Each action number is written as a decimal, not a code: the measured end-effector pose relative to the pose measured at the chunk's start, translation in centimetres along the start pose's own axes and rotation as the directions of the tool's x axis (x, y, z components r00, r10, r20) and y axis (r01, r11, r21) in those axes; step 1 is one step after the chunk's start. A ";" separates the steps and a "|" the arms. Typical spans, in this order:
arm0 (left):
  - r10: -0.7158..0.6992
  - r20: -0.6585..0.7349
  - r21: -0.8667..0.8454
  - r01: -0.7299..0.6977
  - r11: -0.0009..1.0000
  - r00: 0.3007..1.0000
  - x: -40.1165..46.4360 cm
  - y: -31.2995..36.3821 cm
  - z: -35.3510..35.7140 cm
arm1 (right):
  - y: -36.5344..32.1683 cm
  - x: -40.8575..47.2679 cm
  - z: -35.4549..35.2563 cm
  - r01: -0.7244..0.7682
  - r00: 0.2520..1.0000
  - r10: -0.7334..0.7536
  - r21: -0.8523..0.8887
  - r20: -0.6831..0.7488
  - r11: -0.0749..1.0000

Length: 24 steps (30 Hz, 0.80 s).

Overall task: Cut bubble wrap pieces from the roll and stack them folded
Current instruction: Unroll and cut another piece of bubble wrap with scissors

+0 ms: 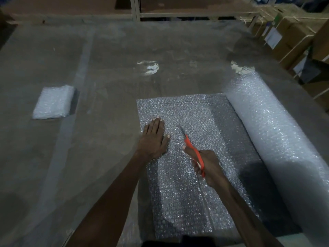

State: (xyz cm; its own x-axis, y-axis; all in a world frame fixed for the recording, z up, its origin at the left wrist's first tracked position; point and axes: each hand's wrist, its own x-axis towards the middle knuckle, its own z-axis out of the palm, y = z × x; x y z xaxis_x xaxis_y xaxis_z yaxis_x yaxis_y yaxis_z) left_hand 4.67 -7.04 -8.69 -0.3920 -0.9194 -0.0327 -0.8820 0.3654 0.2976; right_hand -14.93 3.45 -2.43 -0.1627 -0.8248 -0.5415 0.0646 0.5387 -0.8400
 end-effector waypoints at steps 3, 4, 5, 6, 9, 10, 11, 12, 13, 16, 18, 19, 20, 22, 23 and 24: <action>0.002 -0.003 0.008 -0.002 1.000 1.000 0.0 -0.1 0.1 | -0.2 0.3 0.1 -0.001 1.000 0.001 -0.004 -0.008 1.000; 0.004 -0.004 0.007 -0.004 1.000 1.000 0.0 -0.1 0.1 | -0.2 0.3 0.2 -0.002 1.000 0.002 -0.012 -0.009 1.000; 0.005 -0.003 0.007 -0.005 1.000 1.000 -0.1 -0.2 0.1 | -0.2 0.4 0.2 -0.003 1.000 0.003 -0.018 -0.010 1.000; 0.006 -0.004 0.009 -0.006 1.000 1.000 -0.1 -0.2 0.2 | -0.1 0.4 0.2 -0.004 1.000 0.004 -0.021 -0.010 1.000; 0.001 -0.006 0.008 0.000 1.000 1.000 0.0 -0.2 0.2 | 0.2 0.7 0.1 0.009 1.000 -0.009 -0.013 -0.010 1.000; 0.000 -0.006 0.005 0.000 1.000 1.000 0.0 -0.2 0.2 | 0.3 0.8 0.1 0.009 1.000 -0.010 -0.015 -0.010 1.000; 0.001 -0.009 0.002 -0.001 1.000 1.000 -0.1 -0.1 0.2 | 0.3 0.8 0.1 0.008 1.000 -0.008 -0.019 -0.011 1.000; 0.002 -0.014 0.000 -0.002 1.000 1.000 -0.1 -0.1 0.2 | 0.3 0.8 0.1 0.005 1.000 -0.005 -0.024 -0.013 1.000; 0.003 -0.017 0.001 -0.003 1.000 1.000 -0.1 -0.1 0.2 | 0.2 0.9 0.2 0.004 1.000 -0.004 -0.028 -0.016 1.000; -0.001 -0.019 0.005 0.001 1.000 1.000 -0.1 -0.1 0.2 | -0.2 1.2 0.3 0.002 1.000 -0.002 -0.022 -0.014 1.000; -0.006 -0.014 0.002 0.006 1.000 1.000 -0.1 -0.1 0.2 | -0.4 1.6 0.5 -0.003 1.000 0.003 -0.025 -0.017 1.000; -0.008 -0.014 0.001 0.008 1.000 1.000 -0.1 -0.1 0.2 | -0.4 1.8 0.5 -0.005 1.000 0.005 -0.028 -0.021 1.000; -0.010 -0.015 0.000 0.010 1.000 1.000 -0.1 -0.1 0.2 | -0.4 1.9 0.6 -0.005 1.000 0.004 -0.032 -0.022 0.999; -0.011 -0.017 -0.001 0.011 1.000 1.000 -0.1 -0.1 0.3 | -0.4 2.1 0.5 -0.002 1.000 0.001 -0.042 -0.021 0.999; -0.011 -0.017 0.000 0.011 1.000 1.000 -0.1 -0.1 0.3 | -0.3 2.2 0.5 -0.001 1.000 0.000 -0.042 -0.022 0.999; -0.012 -0.016 0.001 0.012 1.000 1.000 -0.1 -0.2 0.4 | -0.2 2.2 0.4 -0.002 1.000 0.001 -0.039 -0.023 0.999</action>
State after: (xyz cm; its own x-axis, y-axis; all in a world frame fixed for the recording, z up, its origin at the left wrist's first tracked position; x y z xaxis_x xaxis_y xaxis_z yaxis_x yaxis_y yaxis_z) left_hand 4.74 -6.99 -9.08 -0.3775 -0.9258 -0.0213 -0.8868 0.3548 0.2963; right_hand -14.86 1.47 -3.47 -0.1847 -0.8202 -0.5414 0.0266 0.5465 -0.8371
